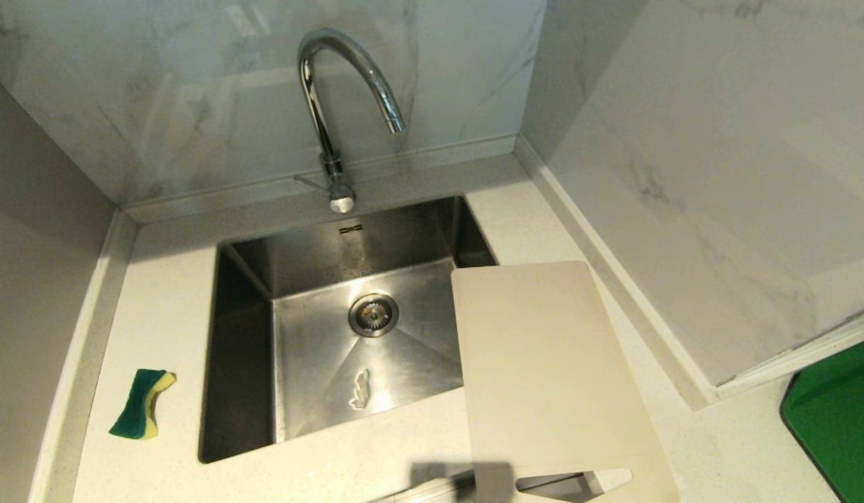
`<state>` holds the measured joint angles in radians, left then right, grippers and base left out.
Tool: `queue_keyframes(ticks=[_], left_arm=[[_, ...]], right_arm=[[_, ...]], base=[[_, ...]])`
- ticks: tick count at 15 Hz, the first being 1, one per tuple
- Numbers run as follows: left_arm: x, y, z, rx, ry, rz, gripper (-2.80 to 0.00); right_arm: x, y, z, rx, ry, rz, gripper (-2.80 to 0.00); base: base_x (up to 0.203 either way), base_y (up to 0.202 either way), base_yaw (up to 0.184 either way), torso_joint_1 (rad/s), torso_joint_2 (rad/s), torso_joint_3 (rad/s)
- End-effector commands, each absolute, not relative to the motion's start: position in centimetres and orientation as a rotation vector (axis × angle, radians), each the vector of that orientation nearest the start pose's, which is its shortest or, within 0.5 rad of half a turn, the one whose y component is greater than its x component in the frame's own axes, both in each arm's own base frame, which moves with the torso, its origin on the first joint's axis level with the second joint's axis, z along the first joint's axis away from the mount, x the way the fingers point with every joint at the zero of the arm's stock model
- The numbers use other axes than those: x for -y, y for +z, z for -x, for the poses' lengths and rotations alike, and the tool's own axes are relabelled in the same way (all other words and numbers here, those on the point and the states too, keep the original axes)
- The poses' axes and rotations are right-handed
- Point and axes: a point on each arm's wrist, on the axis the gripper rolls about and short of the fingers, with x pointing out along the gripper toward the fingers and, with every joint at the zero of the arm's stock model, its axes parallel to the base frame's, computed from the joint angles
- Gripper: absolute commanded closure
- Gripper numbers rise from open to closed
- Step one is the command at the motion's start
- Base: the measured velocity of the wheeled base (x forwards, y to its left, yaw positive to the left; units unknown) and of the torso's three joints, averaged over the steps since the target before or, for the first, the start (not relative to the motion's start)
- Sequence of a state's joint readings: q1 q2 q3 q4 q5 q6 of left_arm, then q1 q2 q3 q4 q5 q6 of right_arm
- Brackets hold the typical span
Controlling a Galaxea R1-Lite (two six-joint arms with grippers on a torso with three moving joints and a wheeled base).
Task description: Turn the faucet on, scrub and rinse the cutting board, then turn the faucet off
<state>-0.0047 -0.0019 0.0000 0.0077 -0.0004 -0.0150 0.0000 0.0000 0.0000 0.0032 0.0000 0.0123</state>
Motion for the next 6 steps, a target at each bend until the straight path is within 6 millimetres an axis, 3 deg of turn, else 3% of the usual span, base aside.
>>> queue_keyframes(ticks=[1, 6], left_arm=[[-0.01, 7.38, 2.26, -0.011, -0.005, 0.015, 0.0], [-0.01, 7.38, 2.26, -0.011, -0.005, 0.015, 0.0]], right_arm=[[0.0, 7.52, 2.27, -0.005, -0.001, -0.012, 0.0], [0.0, 7.52, 2.27, -0.005, 0.0, -0.012, 0.0]], base=[[0.0, 0.0, 0.0, 0.0, 0.0, 0.0], [0.0, 0.0, 0.0, 0.0, 0.0, 0.0]])
